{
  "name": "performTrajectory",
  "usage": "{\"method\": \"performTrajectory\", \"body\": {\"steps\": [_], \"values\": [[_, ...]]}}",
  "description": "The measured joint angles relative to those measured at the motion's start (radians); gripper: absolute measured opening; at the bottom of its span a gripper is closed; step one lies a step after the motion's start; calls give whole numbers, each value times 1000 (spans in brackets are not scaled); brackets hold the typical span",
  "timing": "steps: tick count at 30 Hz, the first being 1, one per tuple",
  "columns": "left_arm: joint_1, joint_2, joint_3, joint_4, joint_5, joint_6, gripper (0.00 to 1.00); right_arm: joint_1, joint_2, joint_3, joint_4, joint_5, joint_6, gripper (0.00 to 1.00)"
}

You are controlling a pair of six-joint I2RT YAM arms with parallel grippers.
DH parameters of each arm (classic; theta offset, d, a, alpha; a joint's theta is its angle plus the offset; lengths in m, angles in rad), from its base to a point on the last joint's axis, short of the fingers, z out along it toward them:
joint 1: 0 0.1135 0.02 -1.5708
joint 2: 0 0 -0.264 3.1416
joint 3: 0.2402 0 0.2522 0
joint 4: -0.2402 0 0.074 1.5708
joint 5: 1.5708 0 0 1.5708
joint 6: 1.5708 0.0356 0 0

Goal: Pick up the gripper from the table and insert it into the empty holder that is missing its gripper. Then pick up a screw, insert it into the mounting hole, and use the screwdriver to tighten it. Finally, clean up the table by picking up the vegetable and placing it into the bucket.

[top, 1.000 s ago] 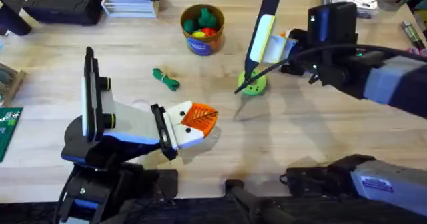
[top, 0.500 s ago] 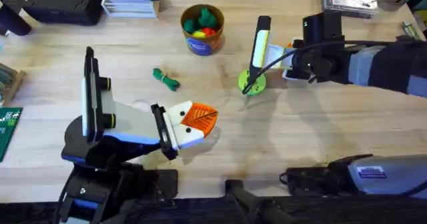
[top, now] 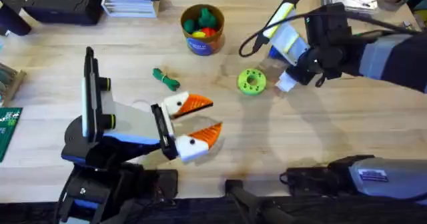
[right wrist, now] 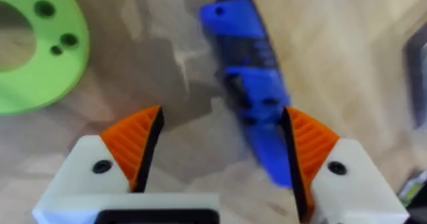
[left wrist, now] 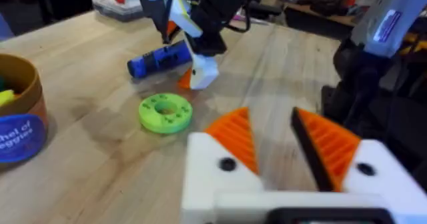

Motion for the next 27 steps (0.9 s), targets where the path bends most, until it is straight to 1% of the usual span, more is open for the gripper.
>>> {"method": "performTrajectory", "body": {"steps": [1, 2, 3, 4, 5, 9, 11, 12, 13, 14, 15, 16, 18, 20, 23, 25, 27], "values": [[0, 0, 0, 0, -1, 2, 653, 1, -4, 14, -49, -2, 42, 993], [0, 0, 0, 0, -1, 2, 812, 1, -9, 36, -113, -8, 95, 993], [0, 0, 0, 0, 0, -2, 940, 3, -14, 59, -168, -16, 138, 993], [0, 0, 0, 0, 0, 1, 973, 3, -18, 87, -229, -30, 185, 993], [0, 0, 0, 0, 0, 1, 982, 3, -23, 112, -276, -43, 220, 993], [0, 0, -1, 9, -7, 3, 985, 3, -42, 237, -459, -143, 345, 993], [0, 0, -6, 64, -19, 3, 985, 3, -47, 292, -514, -204, 389, 994], [0, 0, -9, 112, -30, 0, 985, 3, -49, 318, -533, -236, 408, 994], [0, 0, -8, 151, -47, -11, 985, 3, -49, 338, -547, -262, 421, 994], [0, 0, -2, 162, -74, -29, 985, 3, -49, 355, -558, -291, 432, 994], [0, 0, 9, 143, -108, -49, 985, 3, -49, 367, -567, -315, 441, 995], [0, 0, 30, 88, -151, -71, 985, 3, -49, 378, -574, -341, 449, 994], [0, 1, 94, -86, -254, -102, 985, 3, -49, 388, -576, -380, 458, 994], [0, 8, 181, -267, -378, -132, 985, 3, -49, 392, -576, -416, 466, 994], [0, 62, 326, -465, -565, -151, 985, 4, -49, 392, -576, -451, 474, 993], [0, 134, 422, -538, -696, -158, 985, 4, -49, 392, -572, -466, 475, 993], [0, 228, 501, -556, -816, -166, 985, 4, -49, 392, -565, -474, 477, 993]]}}
